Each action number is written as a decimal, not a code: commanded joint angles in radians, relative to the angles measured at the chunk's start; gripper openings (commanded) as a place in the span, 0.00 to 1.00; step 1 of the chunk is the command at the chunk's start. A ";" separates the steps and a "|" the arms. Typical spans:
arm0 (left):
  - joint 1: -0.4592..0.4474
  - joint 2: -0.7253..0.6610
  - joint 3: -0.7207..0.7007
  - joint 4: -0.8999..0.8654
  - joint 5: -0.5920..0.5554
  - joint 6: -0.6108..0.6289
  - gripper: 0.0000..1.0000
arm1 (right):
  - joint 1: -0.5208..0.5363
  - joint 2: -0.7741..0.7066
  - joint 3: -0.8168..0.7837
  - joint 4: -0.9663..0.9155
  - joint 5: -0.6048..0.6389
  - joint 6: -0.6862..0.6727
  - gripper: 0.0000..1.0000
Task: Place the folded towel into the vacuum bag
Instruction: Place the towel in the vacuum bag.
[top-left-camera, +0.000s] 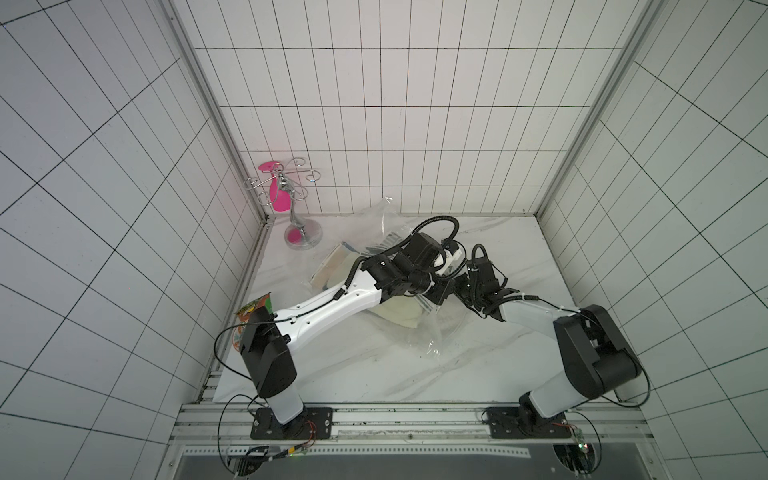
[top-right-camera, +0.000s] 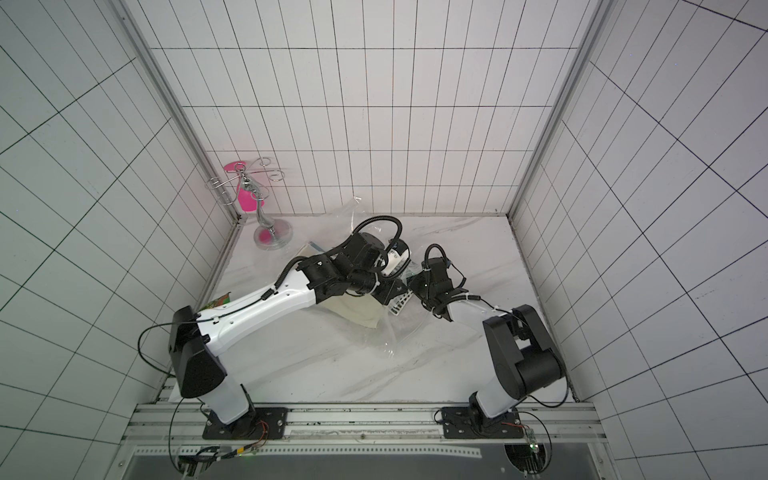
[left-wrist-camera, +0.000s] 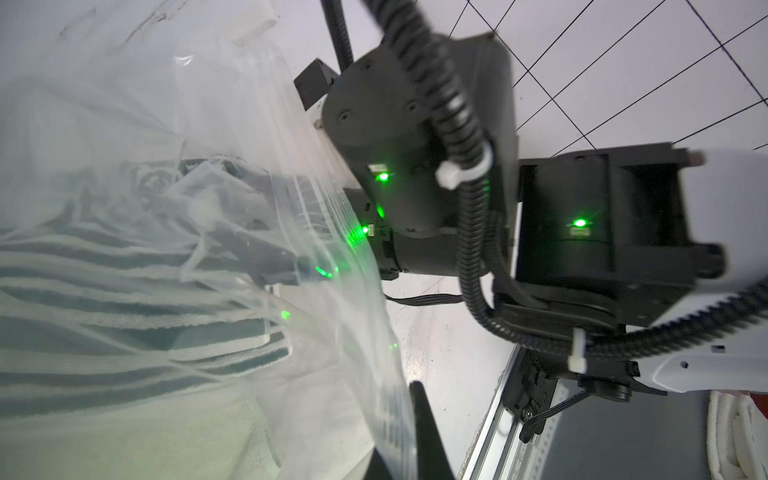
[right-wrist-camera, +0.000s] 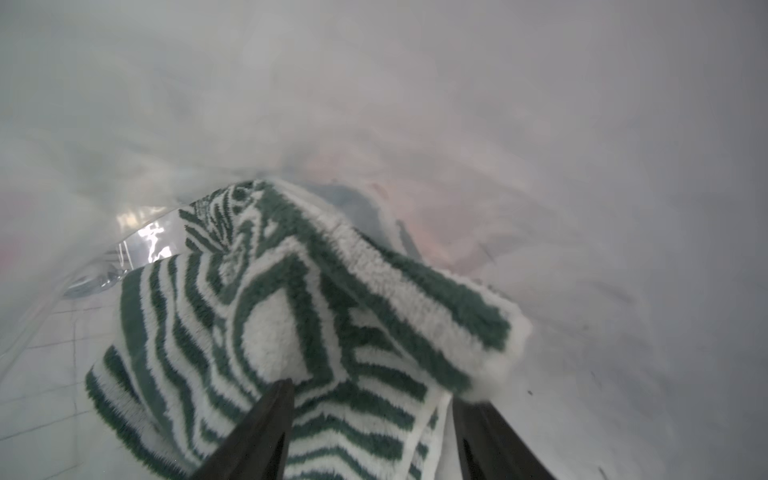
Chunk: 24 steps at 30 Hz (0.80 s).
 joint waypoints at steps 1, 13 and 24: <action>-0.012 0.007 0.043 0.035 0.019 -0.001 0.00 | -0.003 0.062 -0.035 0.127 -0.021 0.066 0.65; -0.019 0.105 0.085 0.046 0.081 -0.017 0.00 | 0.010 0.278 0.017 0.575 -0.043 0.024 0.29; -0.019 0.139 0.094 0.051 0.101 -0.014 0.00 | -0.003 0.185 0.109 0.624 -0.095 -0.277 0.04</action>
